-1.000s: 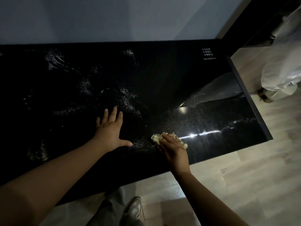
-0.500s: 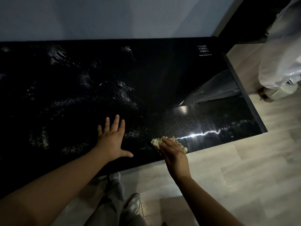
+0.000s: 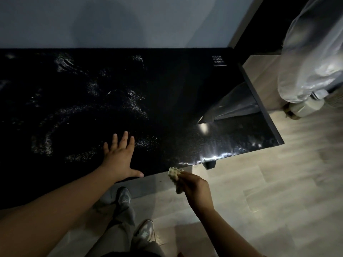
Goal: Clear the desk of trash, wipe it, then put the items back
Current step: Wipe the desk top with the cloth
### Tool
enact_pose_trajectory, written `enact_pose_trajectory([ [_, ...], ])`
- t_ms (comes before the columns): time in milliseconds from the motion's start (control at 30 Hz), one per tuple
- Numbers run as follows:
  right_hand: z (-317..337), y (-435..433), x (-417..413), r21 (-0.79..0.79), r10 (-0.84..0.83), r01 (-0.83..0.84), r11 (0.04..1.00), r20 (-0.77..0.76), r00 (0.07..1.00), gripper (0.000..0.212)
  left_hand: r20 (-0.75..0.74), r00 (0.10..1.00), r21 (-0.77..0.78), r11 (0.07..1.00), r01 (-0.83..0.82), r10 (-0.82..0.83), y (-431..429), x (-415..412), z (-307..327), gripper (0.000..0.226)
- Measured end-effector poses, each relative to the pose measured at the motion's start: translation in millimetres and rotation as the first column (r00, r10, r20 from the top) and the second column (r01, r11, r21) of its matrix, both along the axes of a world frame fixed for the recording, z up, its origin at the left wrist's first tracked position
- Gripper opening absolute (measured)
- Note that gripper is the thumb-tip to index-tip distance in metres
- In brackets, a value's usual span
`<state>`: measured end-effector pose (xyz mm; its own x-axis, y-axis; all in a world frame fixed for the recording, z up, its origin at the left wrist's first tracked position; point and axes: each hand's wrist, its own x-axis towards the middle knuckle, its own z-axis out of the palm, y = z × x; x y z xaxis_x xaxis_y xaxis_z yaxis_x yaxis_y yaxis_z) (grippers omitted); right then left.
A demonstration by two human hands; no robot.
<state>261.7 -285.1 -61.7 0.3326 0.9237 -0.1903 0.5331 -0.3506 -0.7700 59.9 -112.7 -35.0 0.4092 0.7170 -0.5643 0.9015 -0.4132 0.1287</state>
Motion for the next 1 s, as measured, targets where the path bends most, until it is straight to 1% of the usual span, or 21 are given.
enact_pose_trajectory([
  [133, 17.8, -0.5, 0.0, 0.022, -0.018, 0.018, 1.0, 0.011, 1.0, 0.016, 0.017, 0.999, -0.004, 1.0, -0.027, 0.027, -9.8, -1.8, 11.8, 0.123],
  [267, 24.0, 13.2, 5.2, -0.013, -0.057, 0.057, 0.998, 0.01, 0.998, 0.011, 0.076, 0.995, -0.011, 0.998, -0.063, 0.064, -8.4, -8.0, 22.4, 0.118],
  [433, 46.2, 55.1, 3.0, 0.023, -0.107, 0.105, 0.994, 0.071, 0.992, 0.02, 0.078, 0.993, 0.008, 0.995, -0.095, 0.094, 11.5, -21.2, 35.2, 0.11],
  [567, 66.5, 102.9, -7.7, 0.091, -0.091, 0.079, 0.993, 0.134, 0.987, 0.031, 0.078, 0.991, 0.021, 0.994, -0.108, 0.106, 39.2, -38.9, 48.0, 0.107],
  [767, 87.7, 182.4, -25.6, 0.144, -0.098, 0.079, 0.986, 0.123, 0.988, 0.036, 0.061, 0.992, -0.036, 0.994, -0.108, 0.11, 107.4, -74.2, 65.3, 0.102],
  [867, 93.6, 221.3, -37.2, 0.137, -0.091, 0.066, 0.988, 0.188, 0.978, 0.037, 0.049, 0.992, -0.01, 0.993, -0.117, 0.117, 138.7, -90.9, 64.1, 0.102],
  [1000, 96.5, 261.3, -51.9, 0.167, -0.138, 0.101, 0.981, 0.231, 0.963, 0.033, 0.039, 0.995, 0.039, 0.995, -0.092, 0.091, 174.9, -108.2, 58.4, 0.102],
])
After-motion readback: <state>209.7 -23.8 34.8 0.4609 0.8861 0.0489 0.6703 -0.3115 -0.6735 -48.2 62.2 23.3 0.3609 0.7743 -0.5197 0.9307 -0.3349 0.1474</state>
